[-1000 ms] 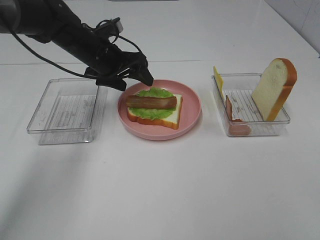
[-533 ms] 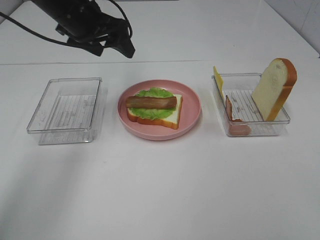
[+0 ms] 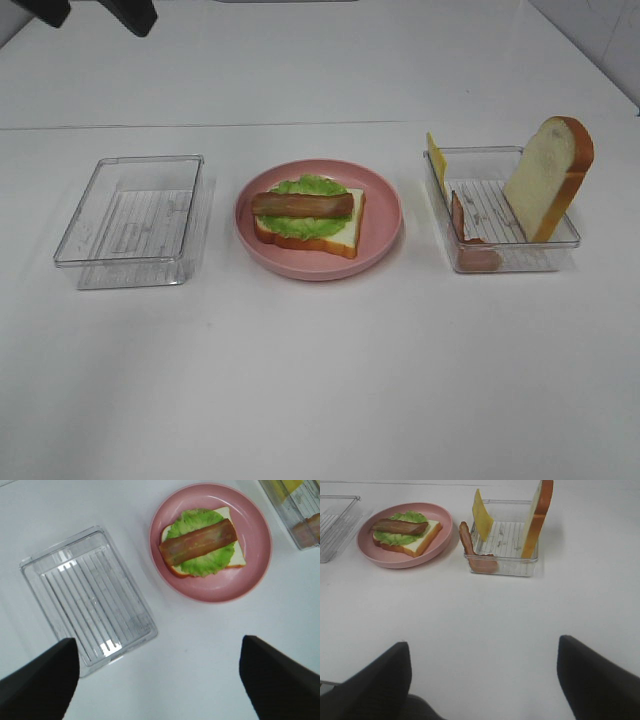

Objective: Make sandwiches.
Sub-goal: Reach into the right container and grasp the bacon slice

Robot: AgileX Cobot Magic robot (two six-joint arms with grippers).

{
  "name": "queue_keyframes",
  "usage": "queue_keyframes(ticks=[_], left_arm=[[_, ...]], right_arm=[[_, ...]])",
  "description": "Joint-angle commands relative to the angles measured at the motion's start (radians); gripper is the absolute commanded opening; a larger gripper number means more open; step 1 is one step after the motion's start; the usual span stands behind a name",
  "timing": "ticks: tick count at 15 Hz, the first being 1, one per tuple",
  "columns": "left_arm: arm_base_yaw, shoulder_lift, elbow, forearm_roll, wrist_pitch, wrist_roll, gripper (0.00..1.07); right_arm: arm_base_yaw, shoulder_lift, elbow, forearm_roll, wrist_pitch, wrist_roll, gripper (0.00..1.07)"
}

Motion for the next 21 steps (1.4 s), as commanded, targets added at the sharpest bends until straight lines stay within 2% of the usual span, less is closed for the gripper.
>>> queue_keyframes(ticks=[1, 3, 4, 5, 7, 8, 11, 13, 14, 18, 21], left_arm=[[0.0, -0.081, 0.001, 0.004, 0.09, -0.026, 0.83], [0.0, -0.172, 0.05, 0.009, 0.103, -0.027, 0.83], [0.0, -0.226, 0.105, 0.019, 0.103, -0.027, 0.83], [0.0, -0.322, 0.207, 0.026, 0.1, -0.026, 0.83], [0.0, -0.471, 0.354, 0.045, 0.099, -0.019, 0.83], [0.0, -0.515, 0.397, 0.047, 0.097, -0.019, 0.83], [0.0, -0.773, 0.628, 0.046, 0.062, -0.031, 0.83], [0.0, -0.886, 0.715, 0.047, 0.051, -0.032, 0.83], [0.0, -1.051, 0.814, 0.048, 0.027, -0.031, 0.83], [0.0, -1.317, 0.966, 0.057, 0.014, -0.031, 0.83], [0.0, -1.519, 1.082, 0.073, 0.017, -0.032, 0.83]], right_arm=[[-0.007, -0.015, 0.004, 0.004, -0.008, -0.005, 0.77], [-0.007, -0.015, 0.004, 0.004, -0.008, -0.005, 0.77], [-0.007, -0.015, 0.004, 0.004, -0.008, -0.005, 0.77], [-0.007, -0.015, 0.004, 0.004, -0.008, -0.005, 0.77], [-0.007, -0.015, 0.004, 0.004, -0.008, -0.005, 0.77], [-0.007, -0.015, 0.004, 0.004, -0.008, -0.005, 0.77], [-0.007, -0.015, 0.004, 0.004, -0.008, -0.005, 0.77], [-0.007, -0.015, 0.004, 0.004, -0.008, -0.005, 0.77], [-0.007, -0.015, 0.004, 0.004, -0.008, -0.005, 0.77], [-0.007, -0.004, 0.004, -0.024, -0.009, -0.005, 0.76], [-0.007, 0.091, -0.027, -0.027, -0.076, -0.005, 0.75]])
